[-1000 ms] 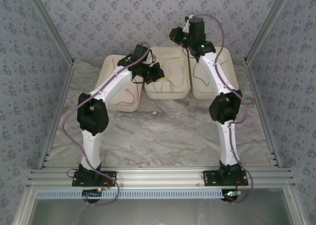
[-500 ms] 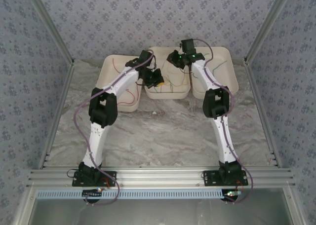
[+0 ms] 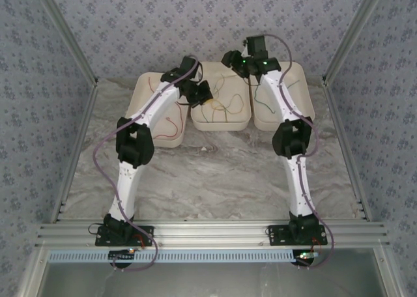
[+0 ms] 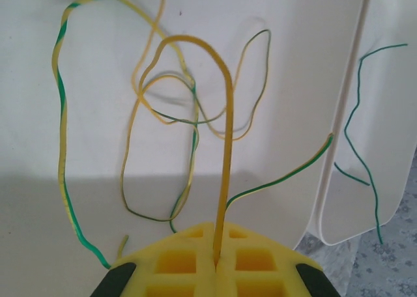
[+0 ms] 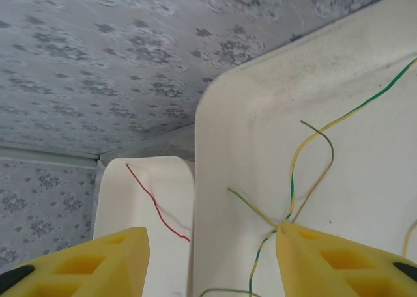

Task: Untangle the cables

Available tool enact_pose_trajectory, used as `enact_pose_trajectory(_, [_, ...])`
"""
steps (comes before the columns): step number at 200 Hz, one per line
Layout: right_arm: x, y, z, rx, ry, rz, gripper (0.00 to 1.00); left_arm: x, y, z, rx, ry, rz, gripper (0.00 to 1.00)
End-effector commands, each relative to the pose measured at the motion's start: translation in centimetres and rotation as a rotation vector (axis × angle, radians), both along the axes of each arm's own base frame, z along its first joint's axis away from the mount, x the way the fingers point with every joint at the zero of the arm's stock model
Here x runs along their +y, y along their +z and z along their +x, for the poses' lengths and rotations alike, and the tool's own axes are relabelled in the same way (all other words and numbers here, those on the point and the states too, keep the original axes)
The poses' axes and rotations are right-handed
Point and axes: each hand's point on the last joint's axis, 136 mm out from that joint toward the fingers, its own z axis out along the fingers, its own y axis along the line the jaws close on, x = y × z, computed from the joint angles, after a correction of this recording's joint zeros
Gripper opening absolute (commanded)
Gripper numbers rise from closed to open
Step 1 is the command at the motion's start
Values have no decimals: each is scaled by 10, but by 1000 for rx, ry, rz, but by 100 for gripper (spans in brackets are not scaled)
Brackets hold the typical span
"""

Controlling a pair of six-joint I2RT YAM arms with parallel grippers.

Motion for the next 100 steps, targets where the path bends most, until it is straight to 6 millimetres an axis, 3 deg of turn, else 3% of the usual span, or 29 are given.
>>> enact_pose_trajectory(1, [-18,83,-32,-158,-10,-63,55,-2,-10,10,13,26,7,0])
enact_pose_trajectory(9, [-22,90,-40,-174,-12,-80,55,-4,-10,14,8,27,4,0])
enact_pose_trajectory(17, [-29,98,-50,-182,-20,-94,55,-5,-12,17,10,29,4,7])
enact_pose_trajectory(38, [-44,108,-75,-194,-41,-119,56,-6,-10,23,9,27,7,51])
enact_pose_trajectory(59, [-59,110,-105,-186,-67,-143,57,-4,8,23,-33,23,30,72])
enact_pose_trajectory(100, [-99,91,-172,-141,-173,-222,62,28,61,11,-136,76,100,78])
